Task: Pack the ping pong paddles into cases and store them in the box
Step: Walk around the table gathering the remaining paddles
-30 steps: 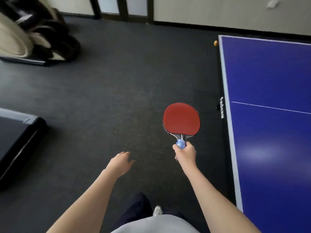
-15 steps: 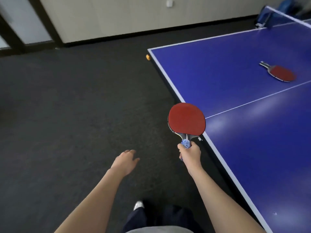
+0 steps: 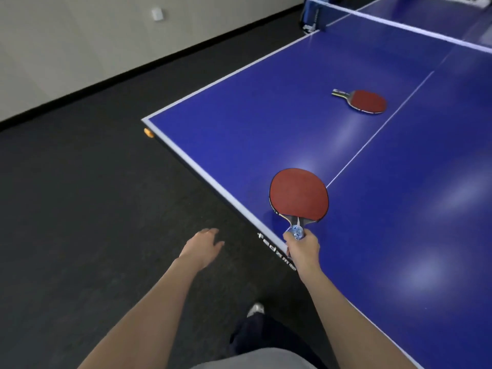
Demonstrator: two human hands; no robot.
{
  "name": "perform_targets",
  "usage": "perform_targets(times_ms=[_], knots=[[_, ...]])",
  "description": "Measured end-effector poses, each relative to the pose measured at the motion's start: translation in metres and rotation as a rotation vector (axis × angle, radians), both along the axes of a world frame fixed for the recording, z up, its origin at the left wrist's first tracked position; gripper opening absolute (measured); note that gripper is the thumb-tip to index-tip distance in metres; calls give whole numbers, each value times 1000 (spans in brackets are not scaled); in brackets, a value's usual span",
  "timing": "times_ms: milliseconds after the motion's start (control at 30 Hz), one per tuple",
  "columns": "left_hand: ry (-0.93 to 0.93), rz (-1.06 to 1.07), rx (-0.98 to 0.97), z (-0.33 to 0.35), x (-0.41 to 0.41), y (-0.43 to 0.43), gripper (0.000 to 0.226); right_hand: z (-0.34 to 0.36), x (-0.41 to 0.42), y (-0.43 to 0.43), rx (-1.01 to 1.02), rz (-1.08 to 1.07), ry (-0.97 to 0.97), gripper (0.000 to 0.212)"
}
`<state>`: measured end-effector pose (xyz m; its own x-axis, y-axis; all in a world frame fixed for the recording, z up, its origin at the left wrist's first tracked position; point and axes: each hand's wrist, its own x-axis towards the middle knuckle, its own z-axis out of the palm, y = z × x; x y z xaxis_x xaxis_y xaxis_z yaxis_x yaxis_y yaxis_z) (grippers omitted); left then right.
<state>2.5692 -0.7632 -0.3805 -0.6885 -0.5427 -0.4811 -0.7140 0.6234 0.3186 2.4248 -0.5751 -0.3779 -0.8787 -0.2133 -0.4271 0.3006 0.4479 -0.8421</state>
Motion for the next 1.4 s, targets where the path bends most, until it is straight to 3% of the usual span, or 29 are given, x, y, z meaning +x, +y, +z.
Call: perform_targets(times_ms=[767, 1133, 1400], knots=[[63, -625, 17, -5, -427, -156, 56, -17, -231, -93, 72, -642, -71, 14], [179, -707, 37, -26, -640, -150, 59, -30, -315, -107, 109, -855, -93, 20], [299, -728, -191, -42, -799, -135, 73, -46, -390, -103, 68, -869, -79, 20]])
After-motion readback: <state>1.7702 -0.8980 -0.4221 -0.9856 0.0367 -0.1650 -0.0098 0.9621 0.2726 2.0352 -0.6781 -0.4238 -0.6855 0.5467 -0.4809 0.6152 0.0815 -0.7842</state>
